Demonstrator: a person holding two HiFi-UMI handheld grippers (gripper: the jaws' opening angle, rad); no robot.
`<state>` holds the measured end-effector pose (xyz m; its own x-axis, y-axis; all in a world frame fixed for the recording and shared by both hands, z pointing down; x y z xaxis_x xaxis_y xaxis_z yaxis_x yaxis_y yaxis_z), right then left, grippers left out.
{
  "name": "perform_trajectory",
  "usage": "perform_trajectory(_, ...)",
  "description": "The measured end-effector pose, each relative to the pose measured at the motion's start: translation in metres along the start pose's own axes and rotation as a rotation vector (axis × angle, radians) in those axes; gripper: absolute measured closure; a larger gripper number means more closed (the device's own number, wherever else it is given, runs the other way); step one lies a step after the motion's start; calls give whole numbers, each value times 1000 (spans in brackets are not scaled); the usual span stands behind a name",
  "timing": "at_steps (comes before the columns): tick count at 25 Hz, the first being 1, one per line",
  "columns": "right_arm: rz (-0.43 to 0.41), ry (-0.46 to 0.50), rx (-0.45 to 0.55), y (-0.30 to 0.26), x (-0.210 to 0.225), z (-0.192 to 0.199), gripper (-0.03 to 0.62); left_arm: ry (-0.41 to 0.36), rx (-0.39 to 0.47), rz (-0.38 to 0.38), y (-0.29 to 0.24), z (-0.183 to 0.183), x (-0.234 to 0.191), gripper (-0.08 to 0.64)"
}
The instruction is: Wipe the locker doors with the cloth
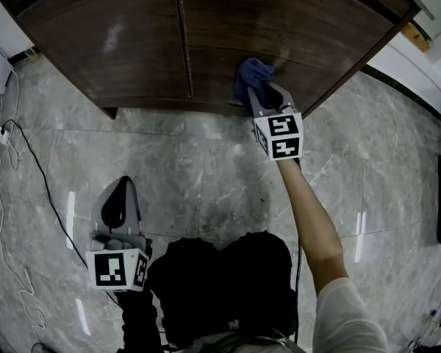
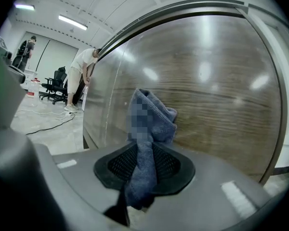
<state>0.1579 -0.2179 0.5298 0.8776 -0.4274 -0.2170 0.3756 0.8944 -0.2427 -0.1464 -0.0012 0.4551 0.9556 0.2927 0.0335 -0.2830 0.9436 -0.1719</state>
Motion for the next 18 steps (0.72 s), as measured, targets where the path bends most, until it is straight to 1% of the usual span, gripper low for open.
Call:
perform_trajectory(9,-40,-33,-76,-16,-19,35,502,0,-10,-10,0,3,-5,558)
perform_trajectory(18,-77,-25,-185,-30,-35,81,500,-1,-13,-20,-1,5,-8,558)
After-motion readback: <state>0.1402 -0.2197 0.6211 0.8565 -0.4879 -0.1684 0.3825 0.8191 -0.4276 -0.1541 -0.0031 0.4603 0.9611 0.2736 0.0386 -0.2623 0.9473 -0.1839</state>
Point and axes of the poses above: the fingertips, and each gripper's own axes: y backward along the fingers, x to its right, z out of its underside, the point moved 5 cm from there along y, backward along the fingers, and after that the axes turned 2 degrees about x, right-handed, at the moved point
